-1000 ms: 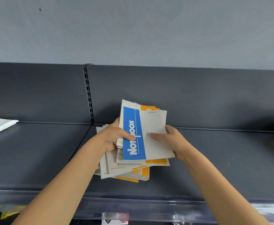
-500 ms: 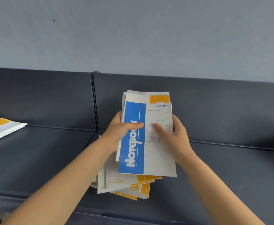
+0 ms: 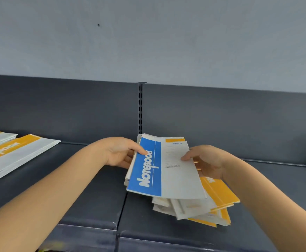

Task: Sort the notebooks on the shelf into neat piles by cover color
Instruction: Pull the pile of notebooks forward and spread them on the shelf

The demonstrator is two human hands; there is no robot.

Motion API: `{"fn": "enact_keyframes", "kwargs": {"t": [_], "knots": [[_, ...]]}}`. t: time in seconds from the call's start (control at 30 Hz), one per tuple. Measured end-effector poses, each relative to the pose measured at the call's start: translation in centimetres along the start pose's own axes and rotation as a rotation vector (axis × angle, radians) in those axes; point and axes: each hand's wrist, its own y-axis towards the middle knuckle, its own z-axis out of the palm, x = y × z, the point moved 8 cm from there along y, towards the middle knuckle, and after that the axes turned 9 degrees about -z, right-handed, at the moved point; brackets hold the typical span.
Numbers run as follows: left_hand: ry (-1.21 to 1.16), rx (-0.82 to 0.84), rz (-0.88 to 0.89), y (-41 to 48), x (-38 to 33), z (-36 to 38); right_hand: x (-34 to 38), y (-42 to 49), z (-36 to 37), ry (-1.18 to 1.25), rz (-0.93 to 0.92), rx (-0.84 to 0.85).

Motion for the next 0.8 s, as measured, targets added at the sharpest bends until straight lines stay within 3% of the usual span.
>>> {"fn": "enact_keyframes", "kwargs": {"t": [0.37,0.57,0.8], "knots": [[0.086,-0.065,0.052,-3.5,4.4,-16.4,3.2,3.9,16.5,0.082,0.015,-0.015],[0.043,-0.24,0.056,-3.7,7.6,-22.0,3.6,7.0,22.5,0.066,0.011,0.051],[-0.004,-0.309,0.069,-5.4,10.3,-30.7,6.4,9.8,30.9,0.063,-0.012,0.066]]}}
